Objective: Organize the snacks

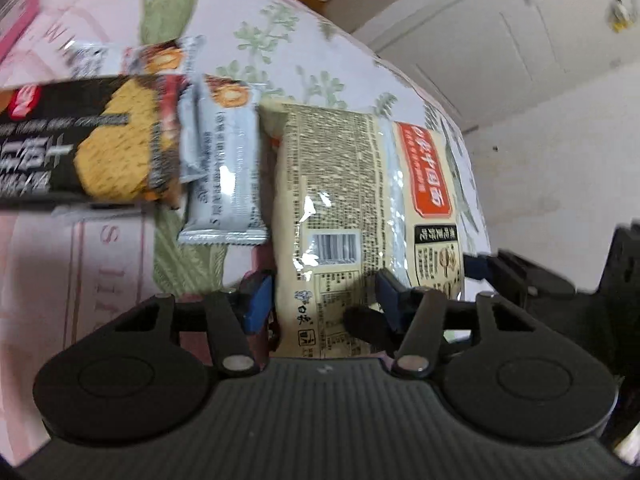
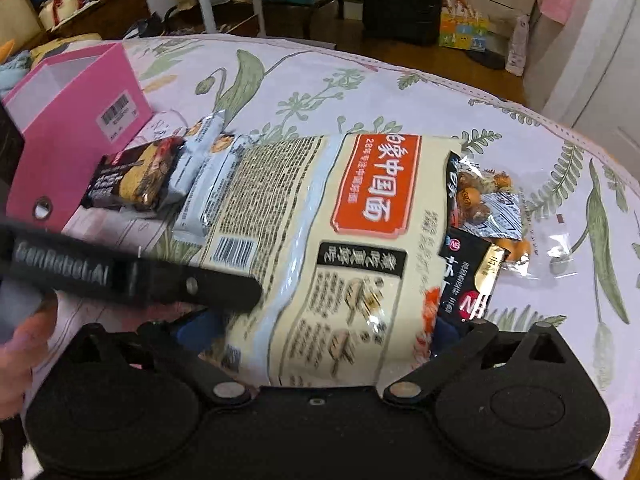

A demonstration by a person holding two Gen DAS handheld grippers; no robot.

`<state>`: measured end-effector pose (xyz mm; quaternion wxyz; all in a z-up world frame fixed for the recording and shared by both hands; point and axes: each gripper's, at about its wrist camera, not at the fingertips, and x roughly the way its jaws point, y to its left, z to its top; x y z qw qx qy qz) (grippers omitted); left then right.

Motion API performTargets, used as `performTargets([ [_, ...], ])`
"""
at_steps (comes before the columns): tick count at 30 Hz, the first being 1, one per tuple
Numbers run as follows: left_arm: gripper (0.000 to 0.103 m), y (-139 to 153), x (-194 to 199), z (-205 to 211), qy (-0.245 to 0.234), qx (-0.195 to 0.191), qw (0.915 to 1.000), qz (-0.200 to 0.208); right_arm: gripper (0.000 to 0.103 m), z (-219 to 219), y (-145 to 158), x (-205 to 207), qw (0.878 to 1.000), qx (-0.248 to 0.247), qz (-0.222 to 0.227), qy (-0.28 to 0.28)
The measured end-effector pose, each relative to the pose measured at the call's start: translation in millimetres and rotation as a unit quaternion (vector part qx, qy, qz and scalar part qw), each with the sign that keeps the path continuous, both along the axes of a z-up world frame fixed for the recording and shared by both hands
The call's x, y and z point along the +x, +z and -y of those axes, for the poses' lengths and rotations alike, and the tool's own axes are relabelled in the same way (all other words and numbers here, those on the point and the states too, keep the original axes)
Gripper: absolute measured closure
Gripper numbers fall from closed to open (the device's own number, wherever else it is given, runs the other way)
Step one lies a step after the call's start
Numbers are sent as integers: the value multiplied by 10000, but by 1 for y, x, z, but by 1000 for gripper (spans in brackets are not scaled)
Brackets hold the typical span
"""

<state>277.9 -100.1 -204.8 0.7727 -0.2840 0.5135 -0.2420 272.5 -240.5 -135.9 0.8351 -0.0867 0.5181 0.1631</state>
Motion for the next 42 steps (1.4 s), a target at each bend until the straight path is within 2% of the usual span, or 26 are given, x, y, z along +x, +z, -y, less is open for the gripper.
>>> performTargets([
  [4, 46, 5, -1, 0, -231, -90, 9997, 85, 0, -9, 0, -6, 9997, -90, 145, 174],
  [8, 46, 16, -5, 6, -414, 207, 9989, 73, 0, -16, 6, -12, 9996, -225, 105, 164],
  [15, 46, 36, -18, -1, -517, 270, 9983, -42, 0, -25, 25, -30, 9997, -229, 4, -3],
  [26, 46, 68, -51, -33, -667, 738, 9949, -163, 0, -55, 41, -66, 9994, 202, -95, -277],
  [38, 46, 94, -111, -74, -544, 1055, 9927, -228, 0, -89, 55, -113, 9977, 635, -246, 33],
  [42, 46, 106, -125, -84, -432, 1157, 9923, -126, 0, -97, 62, -123, 9956, 844, -396, 78],
])
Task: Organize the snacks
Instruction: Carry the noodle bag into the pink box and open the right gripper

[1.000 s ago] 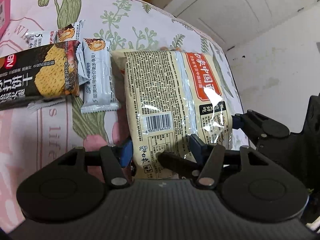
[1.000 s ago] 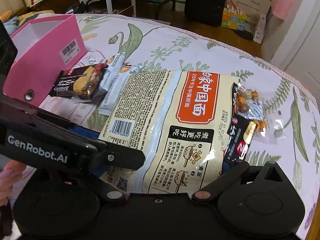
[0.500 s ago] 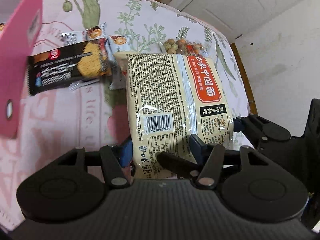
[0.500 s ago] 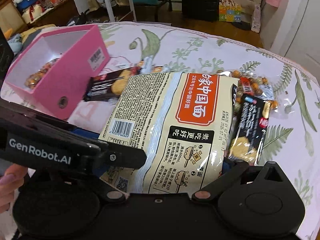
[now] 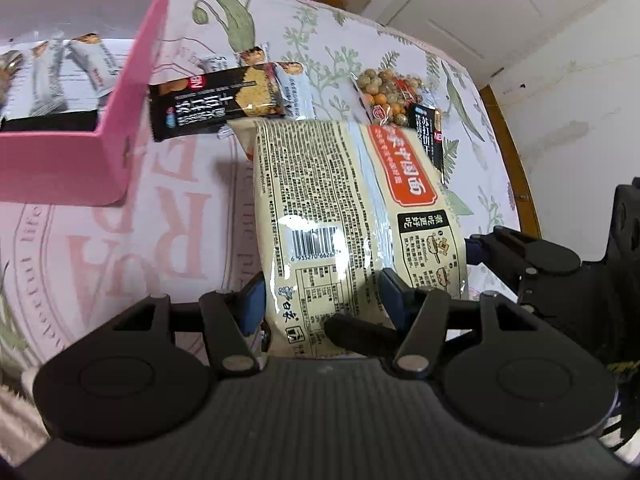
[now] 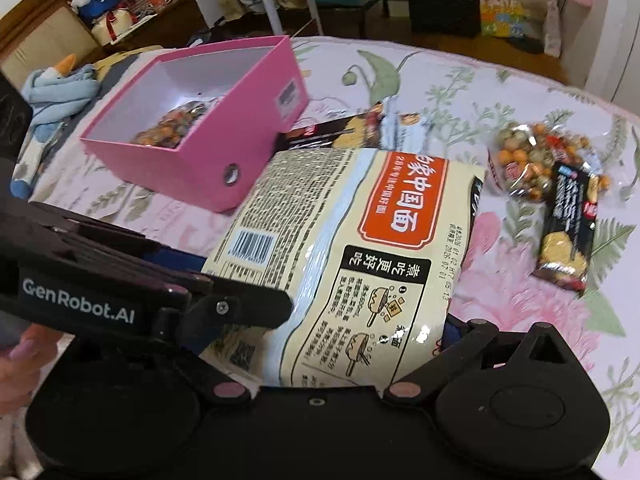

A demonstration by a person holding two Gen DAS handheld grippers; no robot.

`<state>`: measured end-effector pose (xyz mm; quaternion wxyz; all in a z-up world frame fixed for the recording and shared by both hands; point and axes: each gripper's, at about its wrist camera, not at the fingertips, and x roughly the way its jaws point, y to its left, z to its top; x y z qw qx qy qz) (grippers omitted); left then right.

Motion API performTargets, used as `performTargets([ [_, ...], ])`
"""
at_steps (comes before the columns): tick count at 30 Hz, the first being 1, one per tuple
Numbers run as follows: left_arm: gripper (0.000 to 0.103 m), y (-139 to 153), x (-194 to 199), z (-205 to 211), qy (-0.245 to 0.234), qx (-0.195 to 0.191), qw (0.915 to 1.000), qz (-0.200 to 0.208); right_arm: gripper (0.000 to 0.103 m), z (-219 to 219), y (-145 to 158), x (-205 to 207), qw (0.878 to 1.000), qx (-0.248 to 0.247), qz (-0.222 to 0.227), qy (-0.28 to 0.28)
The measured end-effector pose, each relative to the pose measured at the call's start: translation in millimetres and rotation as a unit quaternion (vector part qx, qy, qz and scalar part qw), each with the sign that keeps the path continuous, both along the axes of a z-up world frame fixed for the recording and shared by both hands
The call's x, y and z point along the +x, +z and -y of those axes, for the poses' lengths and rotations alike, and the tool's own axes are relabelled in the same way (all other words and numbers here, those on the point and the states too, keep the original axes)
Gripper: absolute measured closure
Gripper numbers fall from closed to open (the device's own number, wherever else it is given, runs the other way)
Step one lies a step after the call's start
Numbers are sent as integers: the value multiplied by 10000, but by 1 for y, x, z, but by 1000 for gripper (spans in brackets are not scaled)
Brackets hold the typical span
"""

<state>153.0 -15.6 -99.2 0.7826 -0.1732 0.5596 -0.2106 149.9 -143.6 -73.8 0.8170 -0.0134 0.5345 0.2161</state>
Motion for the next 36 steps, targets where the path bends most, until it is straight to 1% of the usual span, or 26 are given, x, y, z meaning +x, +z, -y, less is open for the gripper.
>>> performTargets([
  [3, 46, 9, -6, -10, -9, -142, 9999, -7, 0, -5, 11, -5, 10000, 15, 7, 24],
  [7, 46, 30, -16, -23, -48, -209, 9996, 204, 0, -17, 34, -13, 9995, -84, 237, 183],
  [10, 46, 51, -21, -37, -60, -179, 9989, 439, 0, -32, 53, -17, 9984, -140, 456, 292],
  [14, 46, 75, -24, -63, 57, -120, 9970, 764, 1, -58, 77, -17, 9948, -205, 866, 487],
  [18, 46, 93, -21, -96, 237, 40, 9936, 1104, 2, -90, 90, -9, 9901, -139, 1262, 593],
  [20, 46, 98, -15, -114, 291, 62, 9922, 1212, 3, -108, 95, -3, 9878, -152, 1408, 653],
  [22, 46, 97, -5, -133, 427, 22, 9917, 1214, 4, -125, 96, 9, 9861, -166, 1485, 724],
  [25, 46, 94, 14, -158, 556, 69, 9902, 1279, 4, -149, 93, 32, 9861, -106, 1478, 746],
  [29, 46, 78, 51, -186, 682, 101, 9904, 1194, 4, -175, 79, 64, 9875, -24, 1421, 677],
  [32, 45, 56, 83, -202, 772, 188, 9916, 1019, 4, -188, 58, 93, 9905, 69, 1234, 600],
  [36, 46, 27, 115, -217, 739, 308, 9941, 729, 4, -207, 28, 125, 9959, 86, 782, 447],
])
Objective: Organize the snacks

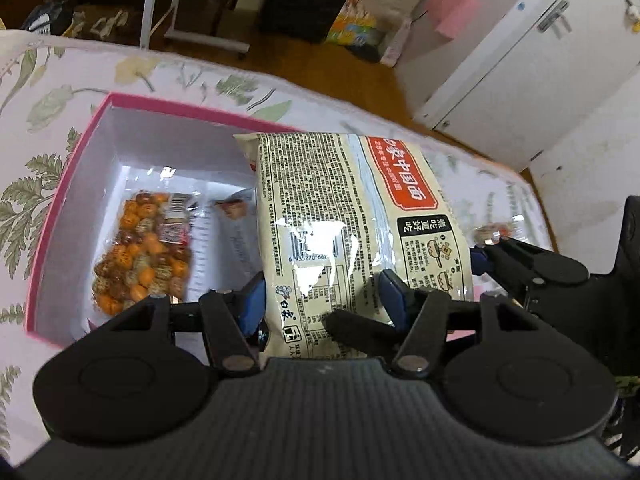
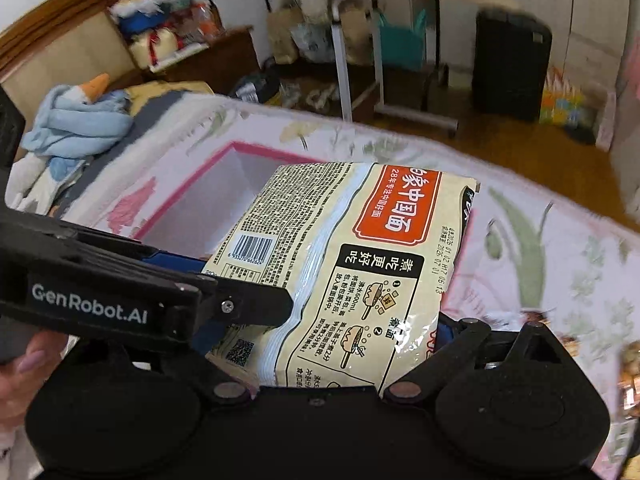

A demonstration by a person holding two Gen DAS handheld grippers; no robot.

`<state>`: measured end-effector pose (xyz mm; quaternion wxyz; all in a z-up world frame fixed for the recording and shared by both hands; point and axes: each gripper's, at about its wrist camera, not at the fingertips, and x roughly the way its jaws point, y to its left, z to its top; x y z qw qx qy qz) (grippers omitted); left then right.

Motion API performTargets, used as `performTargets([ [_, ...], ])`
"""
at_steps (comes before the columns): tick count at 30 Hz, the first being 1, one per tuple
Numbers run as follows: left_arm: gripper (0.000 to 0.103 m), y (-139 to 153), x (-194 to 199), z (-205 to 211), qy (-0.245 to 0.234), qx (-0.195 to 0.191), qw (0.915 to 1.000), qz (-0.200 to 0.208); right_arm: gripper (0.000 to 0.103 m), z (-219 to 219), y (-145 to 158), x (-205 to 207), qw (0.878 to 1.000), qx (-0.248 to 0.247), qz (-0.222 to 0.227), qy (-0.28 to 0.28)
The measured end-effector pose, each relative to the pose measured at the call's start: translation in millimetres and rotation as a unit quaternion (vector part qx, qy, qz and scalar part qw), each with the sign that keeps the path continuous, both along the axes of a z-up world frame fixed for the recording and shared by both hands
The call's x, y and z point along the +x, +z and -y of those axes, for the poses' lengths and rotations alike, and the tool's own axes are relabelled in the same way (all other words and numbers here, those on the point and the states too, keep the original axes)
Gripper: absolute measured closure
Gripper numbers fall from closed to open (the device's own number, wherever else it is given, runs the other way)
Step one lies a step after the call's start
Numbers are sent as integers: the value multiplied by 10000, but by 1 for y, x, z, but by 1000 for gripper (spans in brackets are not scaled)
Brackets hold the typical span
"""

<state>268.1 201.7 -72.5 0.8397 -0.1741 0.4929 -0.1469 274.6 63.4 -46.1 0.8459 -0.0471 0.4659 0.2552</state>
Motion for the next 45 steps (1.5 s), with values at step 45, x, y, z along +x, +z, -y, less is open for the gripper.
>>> performTargets([
  [45, 48, 29, -63, 159, 102, -526, 9980, -330, 40, 196, 67, -43, 9948, 475, 791, -439],
])
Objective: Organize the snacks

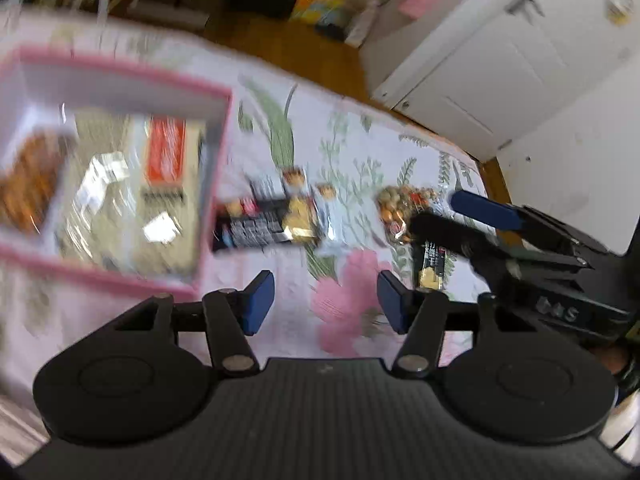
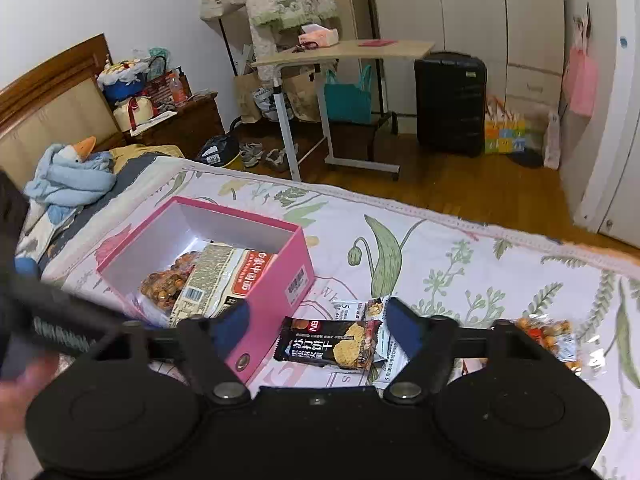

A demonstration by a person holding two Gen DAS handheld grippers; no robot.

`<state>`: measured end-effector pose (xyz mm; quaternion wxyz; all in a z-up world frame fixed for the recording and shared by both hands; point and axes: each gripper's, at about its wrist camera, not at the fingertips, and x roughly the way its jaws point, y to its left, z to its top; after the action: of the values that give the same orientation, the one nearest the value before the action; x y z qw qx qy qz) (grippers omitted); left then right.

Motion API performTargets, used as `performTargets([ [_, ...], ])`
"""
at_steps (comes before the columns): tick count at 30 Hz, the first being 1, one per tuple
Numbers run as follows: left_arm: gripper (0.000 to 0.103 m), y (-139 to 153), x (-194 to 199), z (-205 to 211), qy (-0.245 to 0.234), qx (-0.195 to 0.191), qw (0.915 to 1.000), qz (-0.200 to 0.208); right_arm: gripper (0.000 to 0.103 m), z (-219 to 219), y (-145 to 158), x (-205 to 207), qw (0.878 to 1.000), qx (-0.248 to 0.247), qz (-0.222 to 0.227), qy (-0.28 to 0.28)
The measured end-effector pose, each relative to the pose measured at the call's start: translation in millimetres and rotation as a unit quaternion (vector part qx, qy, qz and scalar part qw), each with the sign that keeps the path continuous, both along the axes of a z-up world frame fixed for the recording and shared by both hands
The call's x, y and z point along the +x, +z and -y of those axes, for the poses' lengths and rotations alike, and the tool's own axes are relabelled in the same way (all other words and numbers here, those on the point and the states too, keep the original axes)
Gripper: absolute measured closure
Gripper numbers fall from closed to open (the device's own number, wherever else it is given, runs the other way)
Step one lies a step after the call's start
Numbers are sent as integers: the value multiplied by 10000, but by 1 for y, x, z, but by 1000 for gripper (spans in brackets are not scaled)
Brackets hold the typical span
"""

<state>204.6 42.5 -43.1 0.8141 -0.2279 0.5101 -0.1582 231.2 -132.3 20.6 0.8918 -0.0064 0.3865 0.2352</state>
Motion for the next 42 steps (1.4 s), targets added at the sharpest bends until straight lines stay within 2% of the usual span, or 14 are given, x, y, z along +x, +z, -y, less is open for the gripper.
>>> performTargets([
  [5, 48, -38, 0, 30, 728, -9, 9973, -81, 40, 12, -24, 26, 9990, 328, -238, -205],
  [11, 49, -85, 3, 53, 1292, 152, 9910, 303, 41, 2, -68, 76, 9983, 131, -551, 125],
  [16, 50, -116, 10, 56, 1285, 164, 9898, 595, 44, -17, -109, 100, 9973, 123, -462, 564],
  [22, 50, -130, 15, 55, 1498, 152, 9860, 719, 45, -25, -155, 117, 9934, 108, -779, 841],
  [26, 50, -135, 17, 50, 1661, -16, 9839, 662, 46, -10, -160, 117, 9894, 368, -1109, 867],
  [28, 50, -137, 15, 46, 1765, -136, 9820, 660, 50, 0, -159, 118, 9831, 630, -1413, 975],
  [31, 50, -140, 14, 39, 1847, -349, 9802, 623, 55, 12, -157, 110, 9767, 812, -1637, 1125],
  [32, 51, -142, 15, 38, 1786, -416, 9815, 546, 57, 14, -157, 105, 9752, 809, -1696, 1172],
  [37, 51, -153, 13, 40, 1766, -727, 9813, 224, 58, 26, -156, 95, 9700, 930, -1843, 1282],
  [40, 50, -160, 10, 33, 1934, -997, 9760, 28, 58, 29, -164, 93, 9687, 901, -1938, 1266],
  [42, 50, -161, 11, 30, 2024, -1006, 9741, -6, 58, 32, -168, 93, 9670, 967, -2019, 1213],
])
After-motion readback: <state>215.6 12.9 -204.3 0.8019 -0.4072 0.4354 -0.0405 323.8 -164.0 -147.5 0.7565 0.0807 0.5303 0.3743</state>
